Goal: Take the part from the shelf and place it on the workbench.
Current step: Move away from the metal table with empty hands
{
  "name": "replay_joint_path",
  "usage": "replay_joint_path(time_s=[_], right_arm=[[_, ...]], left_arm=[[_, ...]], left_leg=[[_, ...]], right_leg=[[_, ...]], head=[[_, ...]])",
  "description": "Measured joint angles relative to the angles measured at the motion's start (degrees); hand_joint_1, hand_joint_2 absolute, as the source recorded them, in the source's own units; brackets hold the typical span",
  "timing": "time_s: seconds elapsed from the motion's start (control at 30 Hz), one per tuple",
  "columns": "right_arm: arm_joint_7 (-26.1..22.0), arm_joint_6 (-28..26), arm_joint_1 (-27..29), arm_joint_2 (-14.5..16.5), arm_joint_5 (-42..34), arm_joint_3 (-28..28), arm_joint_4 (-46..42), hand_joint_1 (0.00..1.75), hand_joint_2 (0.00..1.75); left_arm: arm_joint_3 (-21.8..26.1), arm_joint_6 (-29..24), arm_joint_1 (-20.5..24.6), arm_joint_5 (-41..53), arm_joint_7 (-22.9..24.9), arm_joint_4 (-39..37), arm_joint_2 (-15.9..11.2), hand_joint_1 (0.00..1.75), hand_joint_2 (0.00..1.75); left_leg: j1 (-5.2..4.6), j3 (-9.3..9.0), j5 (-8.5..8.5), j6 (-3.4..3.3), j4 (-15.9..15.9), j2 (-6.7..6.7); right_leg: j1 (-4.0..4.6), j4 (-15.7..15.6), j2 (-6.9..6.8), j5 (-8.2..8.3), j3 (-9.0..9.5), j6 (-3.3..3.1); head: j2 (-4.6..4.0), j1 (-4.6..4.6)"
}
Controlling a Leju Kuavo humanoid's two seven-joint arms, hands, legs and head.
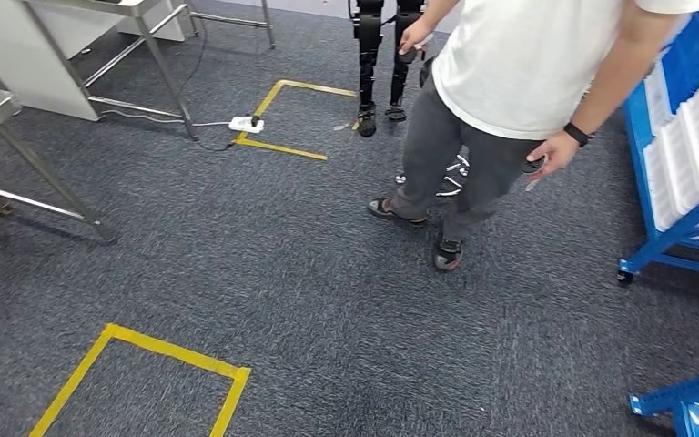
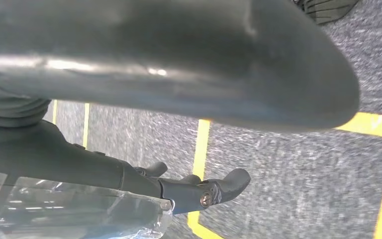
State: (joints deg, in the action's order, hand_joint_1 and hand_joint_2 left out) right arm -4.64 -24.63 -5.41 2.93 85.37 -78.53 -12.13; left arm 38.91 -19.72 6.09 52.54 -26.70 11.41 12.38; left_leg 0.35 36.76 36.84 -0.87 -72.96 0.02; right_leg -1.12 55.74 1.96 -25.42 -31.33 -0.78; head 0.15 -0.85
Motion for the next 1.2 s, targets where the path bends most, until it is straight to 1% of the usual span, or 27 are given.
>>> replay_joint_path(time_s=[0.03, 0.07, 0.13, 0.2, 0.27, 0.3, 0.33, 0.37, 0.43, 0.5, 0.53, 0.57, 0.6, 0.63, 0.67, 0.7, 0.73, 0.8, 0.87, 0.93, 0.97, 1.0, 1.03, 1.07, 1.1, 1.17, 1.2], right_arm=[[-0.08, 0.01, 0.09, 0.00, 0.01, 0.00, 0.00, 0.00, 0.00], [-0.19, 0.04, 0.17, 0.02, 0.05, 0.01, 0.00, 0.00, 0.00], [-0.44, 0.13, 0.13, 0.09, 0.16, 0.03, 0.00, 0.00, 0.00], [-0.66, 0.24, -0.05, 0.16, 0.32, 0.08, 0.00, 0.00, 0.00], [-0.75, 0.37, 0.00, 0.15, 0.50, 0.11, 0.00, 0.00, 0.00], [-0.76, 0.45, 0.10, 0.12, 0.58, 0.11, 0.00, 0.00, 0.00], [-0.72, 0.52, 0.15, 0.11, 0.64, 0.12, 0.00, 0.00, 0.00], [-0.68, 0.61, 0.12, 0.12, 0.68, 0.13, 0.00, 0.00, 0.00], [-0.61, 0.75, -0.08, 0.16, 0.70, 0.16, 0.00, 0.00, 0.00], [-0.57, 0.83, -0.05, 0.15, 0.70, 0.17, 0.00, 0.00, 0.00], [-0.54, 0.84, 0.05, 0.13, 0.70, 0.17, 0.00, 0.00, 0.00], [-0.50, 0.85, 0.16, 0.10, 0.70, 0.17, 0.00, 0.00, 0.00], [-0.47, 0.85, 0.20, 0.08, 0.70, 0.17, 0.00, 0.00, 0.00], [-0.45, 0.85, 0.15, 0.10, 0.70, 0.19, 0.00, 0.00, 0.00], [-0.45, 0.85, 0.06, 0.10, 0.70, 0.20, 0.00, 0.00, 0.00], [-0.46, 0.85, 0.00, 0.12, 0.69, 0.21, 0.00, 0.00, 0.00], [-0.46, 0.85, 0.00, 0.13, 0.69, 0.22, 0.00, 0.00, 0.00], [-0.47, 0.85, 0.12, 0.10, 0.68, 0.22, 0.00, 0.00, 0.00], [-0.50, 0.85, 0.11, 0.11, 0.69, 0.23, 0.00, 0.00, 0.00], [-0.53, 0.85, -0.05, 0.10, 0.71, 0.29, 0.00, 0.00, 0.00], [-0.55, 0.86, -0.10, 0.07, 0.74, 0.33, 0.00, 0.00, 0.00], [-0.55, 0.88, -0.07, 0.03, 0.80, 0.38, 0.00, 0.00, 0.00], [-0.55, 0.91, 0.01, 0.00, 0.87, 0.43, 0.00, 0.00, 0.00], [-0.54, 0.95, 0.09, -0.03, 0.95, 0.48, 0.00, 0.00, 0.00], [-0.54, 0.99, 0.14, -0.03, 1.01, 0.54, 0.00, 0.00, 0.00], [-0.52, 1.02, 0.05, 0.03, 1.05, 0.70, 0.00, 0.00, 0.00], [-0.51, 1.03, -0.04, 0.06, 1.05, 0.81, 0.00, 0.00, 0.00]], left_arm=[[0.01, -0.01, -0.05, -0.05, 0.03, 0.00, -0.03, 0.00, 1.75], [0.01, -0.02, -0.07, -0.12, 0.06, 0.00, -0.04, 0.00, 1.75], [0.02, -0.09, -0.08, -0.27, 0.08, 0.00, -0.08, 0.00, 1.75], [0.02, -0.19, -0.09, -0.39, 0.07, 0.00, -0.08, 0.00, 1.75], [0.03, -0.34, -0.08, -0.56, 0.04, 0.00, -0.08, 0.00, 1.75], [0.04, -0.43, -0.04, -0.65, 0.01, 0.00, -0.07, 0.00, 1.75], [0.06, -0.49, -0.01, -0.73, -0.02, 0.00, -0.04, 0.00, 1.75], [0.07, -0.53, -0.01, -0.77, -0.05, 0.00, -0.01, 0.00, 1.75], [0.10, -0.52, -0.13, -0.79, -0.08, 0.00, 0.00, 0.00, 1.75], [0.15, -0.51, -0.25, -0.79, -0.09, 0.00, -0.05, 0.00, 1.75], [0.19, -0.49, -0.26, -0.78, -0.10, 0.00, -0.07, 0.00, 1.75], [0.21, -0.44, -0.25, -0.75, -0.10, 0.00, -0.05, 0.00, 1.75], [0.23, -0.40, -0.22, -0.72, -0.09, 0.00, -0.03, 0.00, 1.75], [0.24, -0.35, -0.19, -0.67, -0.09, 0.00, -0.02, 0.00, 1.75], [0.24, -0.32, -0.15, -0.61, -0.08, 0.00, -0.02, 0.00, 1.75], [0.23, -0.31, -0.11, -0.57, -0.07, 0.00, -0.03, 0.00, 1.75], [0.23, -0.30, -0.07, -0.54, -0.05, 0.00, -0.04, 0.00, 1.75], [0.23, -0.31, 0.04, -0.51, -0.04, 0.00, -0.01, 0.00, 1.75], [0.23, -0.32, 0.11, -0.51, -0.05, 0.00, 0.03, 0.00, 1.75], [0.24, -0.34, 0.00, -0.56, -0.05, 0.00, 0.03, 0.00, 1.75], [0.24, -0.34, -0.11, -0.62, -0.05, 0.00, 0.02, 0.00, 1.75], [0.24, -0.34, -0.22, -0.69, -0.05, 0.00, 0.01, 0.00, 1.75], [0.25, -0.34, -0.28, -0.74, -0.05, 0.00, -0.02, 0.00, 1.75], [0.25, -0.34, -0.30, -0.78, -0.07, 0.00, -0.04, 0.00, 1.75], [0.26, -0.35, -0.30, -0.79, -0.09, 0.00, -0.06, 0.00, 1.75], [0.26, -0.36, -0.30, -0.79, -0.19, -0.01, -0.13, 0.00, 1.75], [0.26, -0.36, -0.27, -0.78, -0.24, -0.02, -0.16, 0.00, 1.75]], left_leg=[[0.16, -0.31, -1.03, 0.00, 0.59, -0.07], [0.34, -1.65, -2.97, -0.04, 3.31, -0.35], [0.72, -5.56, -7.01, -0.21, 11.33, -2.82], [0.74, -7.52, -8.38, -0.41, 15.75, -4.81], [0.35, -7.55, -8.53, -0.92, 16.36, -4.01], [0.25, -7.60, -8.91, -1.37, 16.73, -3.25], [0.21, -7.64, -9.32, -1.88, 17.19, -2.51], [0.19, -7.63, -9.72, -2.34, 17.64, -1.66], [-0.01, -7.37, -10.05, -2.84, 17.95, 0.13], [-0.19, -7.06, -10.16, -2.92, 17.92, 2.03], [-0.22, -6.98, -10.18, -2.90, 17.90, 2.86], [-0.21, -6.98, -10.18, -2.82, 17.87, 3.64], [-0.20, -7.02, -10.13, -2.66, 17.78, 4.33], [-0.31, -7.04, -10.02, -2.40, 17.61, 4.97], [-0.46, -7.07, -9.87, -2.03, 17.42, 5.55], [-0.63, -7.10, -9.73, -1.67, 17.23, 6.06], [-0.76, -7.15, -9.62, -1.38, 17.12, 6.57], [-0.55, -7.32, -9.32, -0.82, 16.96, 7.19], [-0.07, -6.50, -7.26, -0.17, 14.67, 4.95], [0.24, -3.52, -3.00, 0.19, 7.81, 1.46], [0.28, -1.68, -1.12, 0.21, 3.81, 0.59], [0.29, -0.22, -0.15, 0.16, 0.83, 0.21], [0.29, 0.28, -0.50, 0.05, -0.02, 0.06], [0.30, -0.27, -1.99, -0.11, 1.35, -0.08], [0.34, -1.78, -4.27, -0.30, 4.62, -0.54], [0.55, -5.32, -8.04, -0.69, 12.22, -3.71], [0.58, -6.31, -8.85, -0.81, 14.57, -5.05]], right_leg=[[0.03, 0.04, 0.78, 0.08, -0.06, 0.12], [0.03, 0.08, 1.58, 0.18, -0.07, 0.27], [0.14, 0.18, 3.06, 0.40, -0.15, 0.64], [0.27, 0.26, 4.30, 0.76, -0.64, 1.24], [0.27, 0.07, 5.50, 1.28, -1.44, 2.09], [0.25, 0.29, 5.24, 1.33, -1.84, 2.39], [0.35, 1.21, 4.16, 0.88, -2.49, 2.46], [0.44, 3.33, 2.60, -0.24, -3.65, 2.32], [0.39, 10.85, -0.40, -3.94, -7.12, 1.85], [0.13, 17.13, -1.16, -6.37, -9.71, 2.19], [-0.01, 17.29, -1.35, -6.30, -9.34, 2.68], [-0.18, 14.92, -1.73, -5.41, -7.64, 3.30], [-0.37, 10.65, -2.73, -4.07, -4.95, 3.91], [-0.46, 6.15, -4.35, -2.95, -2.37, 4.22], [-0.38, 2.64, -5.55, -2.05, -0.38, 4.13], [-0.23, 0.64, -6.40, -1.60, 0.66, 3.78], [0.01, 0.11, -6.49, -1.52, 0.73, 3.28], [-0.11, 0.07, -5.11, -1.24, 0.57, 2.39], [-0.53, -0.06, -3.80, -0.88, 0.64, 1.47], [-0.47, -0.07, -2.43, -0.47, 0.45, 0.72], [-0.31, -0.06, -1.70, -0.32, 0.26, 0.47], [-0.17, -0.04, -0.91, -0.21, 0.12, 0.37], [-0.08, -0.02, -0.11, -0.13, 0.05, 0.32], [-0.05, 0.02, 0.68, -0.08, 0.07, 0.31], [-0.03, 0.04, 1.48, -0.06, 0.17, 0.35], [0.12, 0.16, 2.93, 0.04, 0.10, 0.60], [0.16, 0.23, 3.57, 0.17, -0.18, 0.89]], head=[[0.00, 0.01], [0.00, 0.00], [0.00, -0.03], [0.00, -0.03], [0.00, -0.01], [0.00, -0.01], [0.00, 0.08], [0.00, 0.22], [0.00, 0.53], [0.00, 0.69], [0.00, 0.73], [0.00, 0.78], [0.00, 0.80], [0.00, 0.85], [0.00, 0.84], [0.00, 0.76], [0.00, 0.69], [0.00, 0.54], [0.00, 0.31], [0.00, 0.04], [0.00, -0.01], [0.00, -0.02], [0.00, -0.04], [0.00, -0.04], [0.00, -0.07], [0.00, -0.04], [0.00, -0.04]])
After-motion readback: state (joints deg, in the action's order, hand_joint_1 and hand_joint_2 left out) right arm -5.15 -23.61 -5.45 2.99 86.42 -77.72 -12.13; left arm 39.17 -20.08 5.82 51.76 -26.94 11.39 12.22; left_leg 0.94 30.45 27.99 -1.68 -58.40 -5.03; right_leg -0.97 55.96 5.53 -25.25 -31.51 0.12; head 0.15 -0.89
